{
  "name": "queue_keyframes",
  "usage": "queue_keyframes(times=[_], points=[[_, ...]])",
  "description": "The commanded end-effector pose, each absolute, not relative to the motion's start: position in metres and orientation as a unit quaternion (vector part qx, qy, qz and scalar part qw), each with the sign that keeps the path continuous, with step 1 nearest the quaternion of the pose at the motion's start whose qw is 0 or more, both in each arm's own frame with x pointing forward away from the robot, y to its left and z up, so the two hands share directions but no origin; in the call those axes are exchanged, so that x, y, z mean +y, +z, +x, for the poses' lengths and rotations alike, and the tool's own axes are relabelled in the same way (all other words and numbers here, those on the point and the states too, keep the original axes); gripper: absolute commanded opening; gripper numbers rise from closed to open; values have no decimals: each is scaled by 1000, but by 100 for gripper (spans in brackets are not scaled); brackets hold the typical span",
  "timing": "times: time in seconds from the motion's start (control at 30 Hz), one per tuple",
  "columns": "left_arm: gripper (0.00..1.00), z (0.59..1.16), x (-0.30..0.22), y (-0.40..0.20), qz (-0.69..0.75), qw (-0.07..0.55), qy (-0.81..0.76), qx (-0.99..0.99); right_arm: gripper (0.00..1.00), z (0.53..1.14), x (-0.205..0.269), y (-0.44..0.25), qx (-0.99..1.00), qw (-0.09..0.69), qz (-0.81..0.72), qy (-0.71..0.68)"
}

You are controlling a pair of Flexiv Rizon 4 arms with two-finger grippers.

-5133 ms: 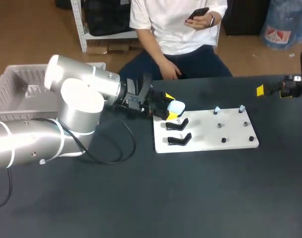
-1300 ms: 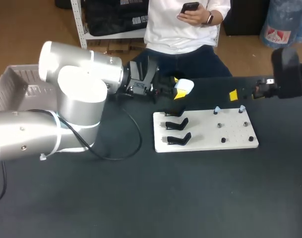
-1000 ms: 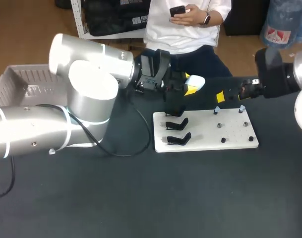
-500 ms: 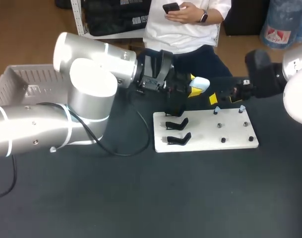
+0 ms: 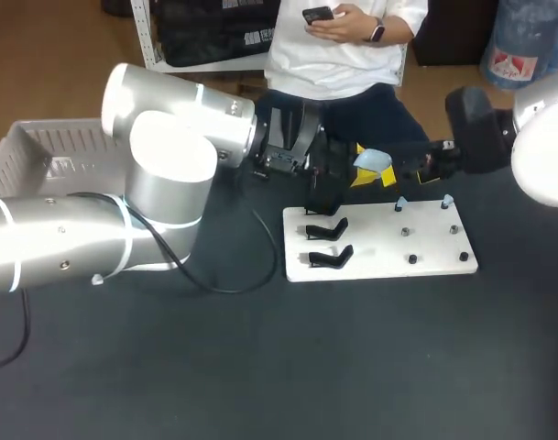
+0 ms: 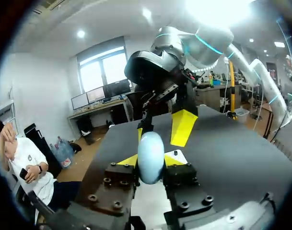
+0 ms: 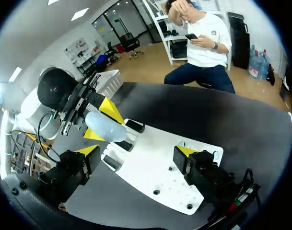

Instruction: Pick up each earbud case from the left stands, insert the matching earbuds, close the lid, and place the case in the box.

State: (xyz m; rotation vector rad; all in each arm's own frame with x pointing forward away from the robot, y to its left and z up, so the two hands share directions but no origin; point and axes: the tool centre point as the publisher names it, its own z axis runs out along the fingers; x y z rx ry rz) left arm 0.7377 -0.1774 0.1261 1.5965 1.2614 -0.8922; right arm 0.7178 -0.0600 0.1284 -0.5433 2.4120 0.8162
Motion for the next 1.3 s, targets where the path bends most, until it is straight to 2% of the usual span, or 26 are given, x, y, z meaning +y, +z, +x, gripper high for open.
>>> queue_keyframes(times=[0.03,0.67,1.13,1.3], points=[[0,732,-175,124,643,448,-363,503,100,724,-60,126,891,264,-203,308],[0,729,-177,118,644,440,-371,503,100,729,-60,137,887,278,-209,303],[0,741,-158,130,517,530,-445,504,100,716,-81,153,911,292,-203,209],[0,747,-155,138,506,529,-451,510,100,711,-92,150,928,273,-199,156]])
